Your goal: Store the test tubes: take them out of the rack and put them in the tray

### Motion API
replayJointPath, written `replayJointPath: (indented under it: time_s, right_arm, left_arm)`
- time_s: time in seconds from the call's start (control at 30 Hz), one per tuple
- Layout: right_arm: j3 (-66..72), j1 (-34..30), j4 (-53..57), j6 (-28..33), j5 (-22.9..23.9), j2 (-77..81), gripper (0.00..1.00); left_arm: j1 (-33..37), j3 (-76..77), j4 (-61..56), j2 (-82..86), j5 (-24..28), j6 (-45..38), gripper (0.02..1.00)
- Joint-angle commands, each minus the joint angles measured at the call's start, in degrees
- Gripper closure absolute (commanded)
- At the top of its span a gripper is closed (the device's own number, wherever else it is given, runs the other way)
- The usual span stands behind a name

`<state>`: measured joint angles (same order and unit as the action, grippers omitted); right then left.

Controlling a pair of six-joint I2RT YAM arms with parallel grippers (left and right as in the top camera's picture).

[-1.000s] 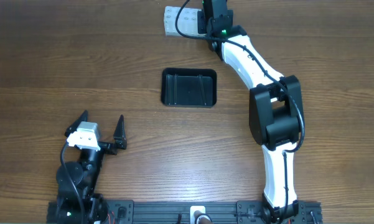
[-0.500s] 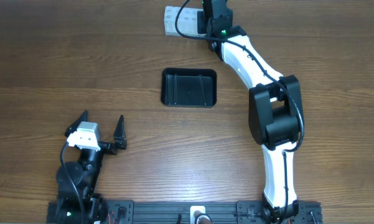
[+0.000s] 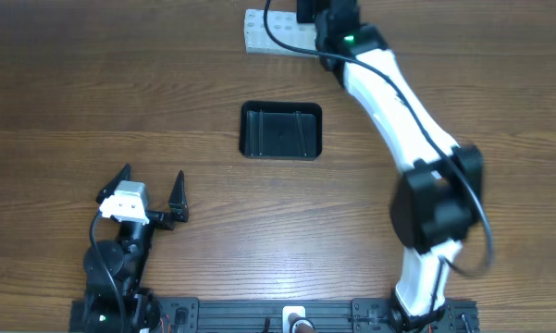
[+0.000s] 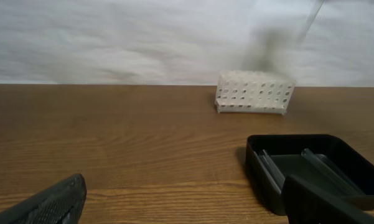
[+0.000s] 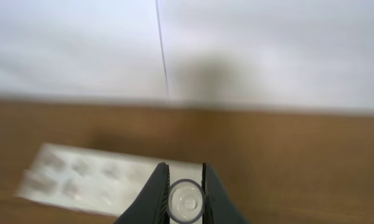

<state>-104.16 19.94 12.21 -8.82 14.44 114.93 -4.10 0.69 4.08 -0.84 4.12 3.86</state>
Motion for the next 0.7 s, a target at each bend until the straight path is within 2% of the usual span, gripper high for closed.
replayJointPath:
  time_s: [0.03,0.17,0.33,0.53,0.7]
  right_arm:
    - [-0.76,2.62,8.59,-1.36,0.17,-10.91,0.941]
    - [-0.72,4.96,21.03,-6.67,-1.90,-11.41,0.950]
    - [-0.66,6.67,32.65,-9.60,-10.95,-7.87,0.965]
    - [-0.59,7.52,35.63,-10.05,-15.74,-0.72,0.972]
    - [-0.59,8.02,35.63,-11.13,-16.59,4.74,0.976]
  left_arm:
    - [0.26,-0.35,0.04,0.50,0.35,-0.85,0.018]
    - [0.26,-0.35,0.04,0.50,0.35,-0.85,0.018]
    - [0.26,-0.35,0.04,0.50,0.33,-0.85,0.018]
    - [0.26,-0.35,0.04,0.50,0.33,-0.85,0.018]
    - [0.26,-0.35,0.04,0.50,0.35,-0.85,0.018]
